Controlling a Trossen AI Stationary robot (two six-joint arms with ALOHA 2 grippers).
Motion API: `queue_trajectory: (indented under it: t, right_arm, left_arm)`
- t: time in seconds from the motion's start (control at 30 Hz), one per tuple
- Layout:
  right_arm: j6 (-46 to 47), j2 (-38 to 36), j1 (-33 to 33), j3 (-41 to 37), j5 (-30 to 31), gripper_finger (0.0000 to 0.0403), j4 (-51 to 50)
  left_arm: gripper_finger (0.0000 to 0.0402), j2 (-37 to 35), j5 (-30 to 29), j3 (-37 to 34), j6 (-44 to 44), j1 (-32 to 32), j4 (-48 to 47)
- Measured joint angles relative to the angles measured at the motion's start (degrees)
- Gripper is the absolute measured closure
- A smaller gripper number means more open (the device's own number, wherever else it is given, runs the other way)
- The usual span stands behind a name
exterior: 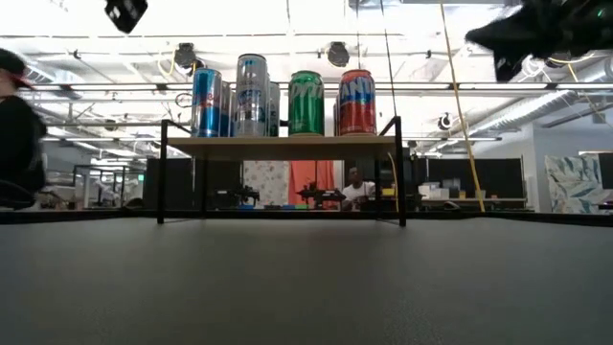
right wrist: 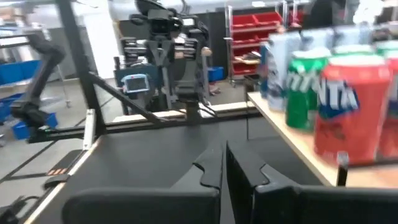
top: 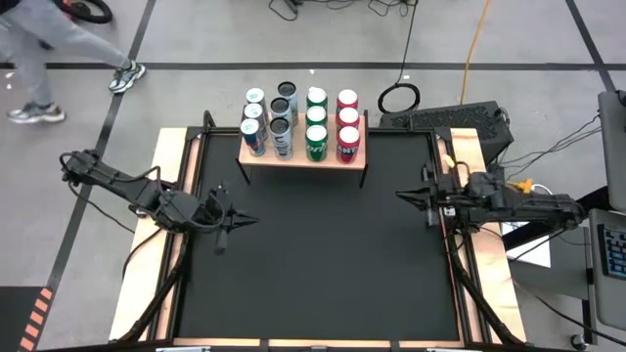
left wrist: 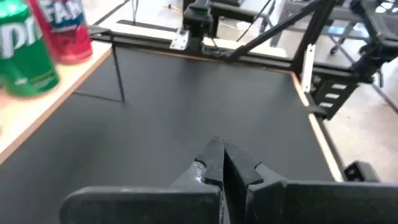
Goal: Place canned beverage on shelf
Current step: Return to Home Position
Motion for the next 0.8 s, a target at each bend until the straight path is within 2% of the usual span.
queue_trajectory:
  t: [0.17,0.53,0.8]
  right_arm:
    - [1.42,2.15,0.02,-4.92,0.34,0.0403,7.31]
    - [-2.54,2.79,0.02,-9.16,0.04,0.0403,8.66]
    - [-4.79,2.79,0.02,-10.99,0.74,0.0403,9.31]
  left_arm:
    - [0.0402,-5.3,-0.47,-6.88,0.58,0.04,2.38]
    - [0.0402,-14.43,-1.45,-17.0,4.14,0.07,2.94]
    - [0.0402,-18.41,-1.18,-24.6,8.64,0.0,7.87]
